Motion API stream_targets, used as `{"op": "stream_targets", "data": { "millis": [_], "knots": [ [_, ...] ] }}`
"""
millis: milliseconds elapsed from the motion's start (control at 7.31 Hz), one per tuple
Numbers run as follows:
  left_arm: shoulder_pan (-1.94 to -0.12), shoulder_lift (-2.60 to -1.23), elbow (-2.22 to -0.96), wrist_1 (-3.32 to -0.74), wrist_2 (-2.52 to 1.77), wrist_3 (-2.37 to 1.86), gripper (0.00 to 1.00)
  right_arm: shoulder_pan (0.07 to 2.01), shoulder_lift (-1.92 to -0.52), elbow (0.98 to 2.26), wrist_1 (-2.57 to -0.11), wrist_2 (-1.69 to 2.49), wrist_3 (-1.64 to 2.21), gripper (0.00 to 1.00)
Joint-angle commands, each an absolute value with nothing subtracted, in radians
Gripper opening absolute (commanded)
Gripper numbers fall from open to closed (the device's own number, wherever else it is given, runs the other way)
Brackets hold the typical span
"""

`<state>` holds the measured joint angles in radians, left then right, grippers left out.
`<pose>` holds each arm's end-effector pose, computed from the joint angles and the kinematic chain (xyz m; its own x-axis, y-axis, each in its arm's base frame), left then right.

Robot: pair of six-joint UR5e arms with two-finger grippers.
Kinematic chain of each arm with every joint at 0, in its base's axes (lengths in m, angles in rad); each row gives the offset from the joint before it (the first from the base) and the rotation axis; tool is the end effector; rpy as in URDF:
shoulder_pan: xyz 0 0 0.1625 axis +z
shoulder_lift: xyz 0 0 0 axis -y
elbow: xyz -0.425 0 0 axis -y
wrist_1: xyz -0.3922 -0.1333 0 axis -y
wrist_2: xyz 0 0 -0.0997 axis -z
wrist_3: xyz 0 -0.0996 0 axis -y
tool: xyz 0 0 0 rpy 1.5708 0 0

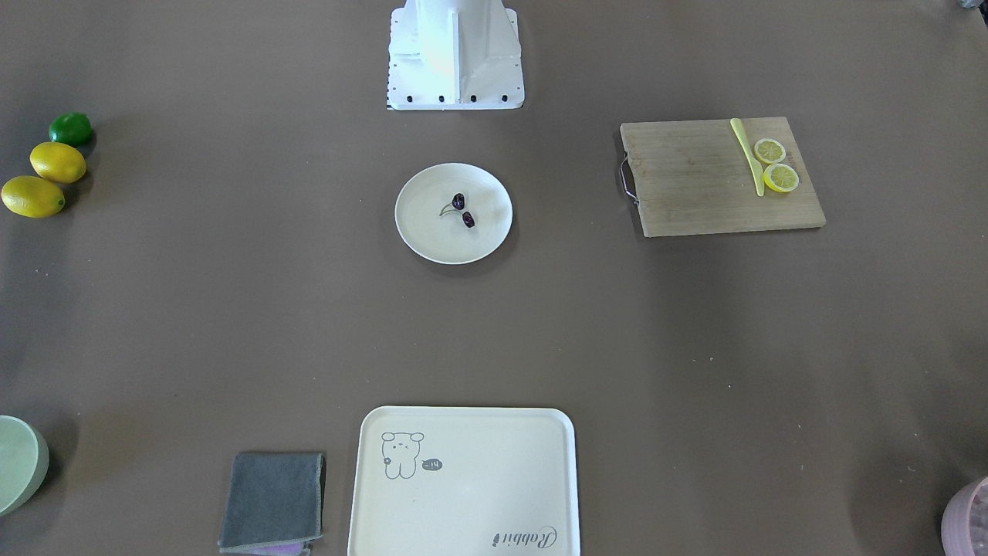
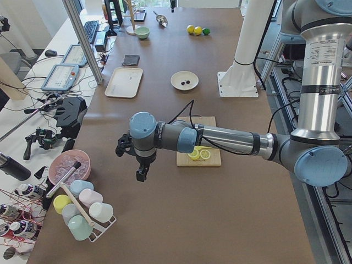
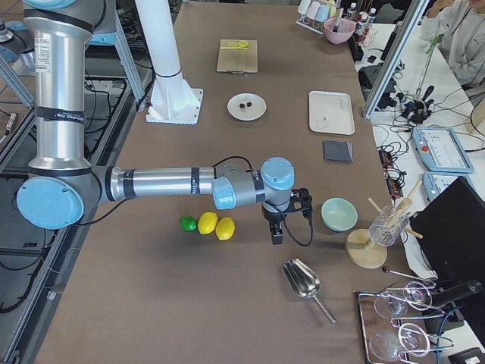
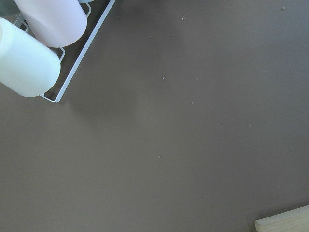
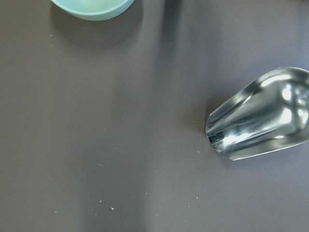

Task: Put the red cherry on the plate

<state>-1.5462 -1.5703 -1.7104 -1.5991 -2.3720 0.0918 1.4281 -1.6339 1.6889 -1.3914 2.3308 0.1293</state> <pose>-0.0495 -0.4994 0.5848 0.6875 0.2265 -0.6899 -0.0876 0.9690 0.2308 -0.0040 -0.4829 0.6122 0.7067 -0.1351 0.6944 0.0476 0.9884 0.1439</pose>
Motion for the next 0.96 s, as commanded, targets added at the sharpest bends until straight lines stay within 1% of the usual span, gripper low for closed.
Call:
{"op": "stream_targets", "data": {
  "millis": [0, 821],
  "knots": [
    [-1.546, -1.574, -1.712, -1.600, -2.373, 0.094, 0.98, 1.428, -1.632, 1.689, -1.390, 2.330, 0.129, 1.00],
    [-1.546, -1.563, -1.713, -1.605, -2.373, 0.098, 0.98, 1.428, -1.631, 1.690, -1.387, 2.330, 0.129, 1.00]
  ]
}}
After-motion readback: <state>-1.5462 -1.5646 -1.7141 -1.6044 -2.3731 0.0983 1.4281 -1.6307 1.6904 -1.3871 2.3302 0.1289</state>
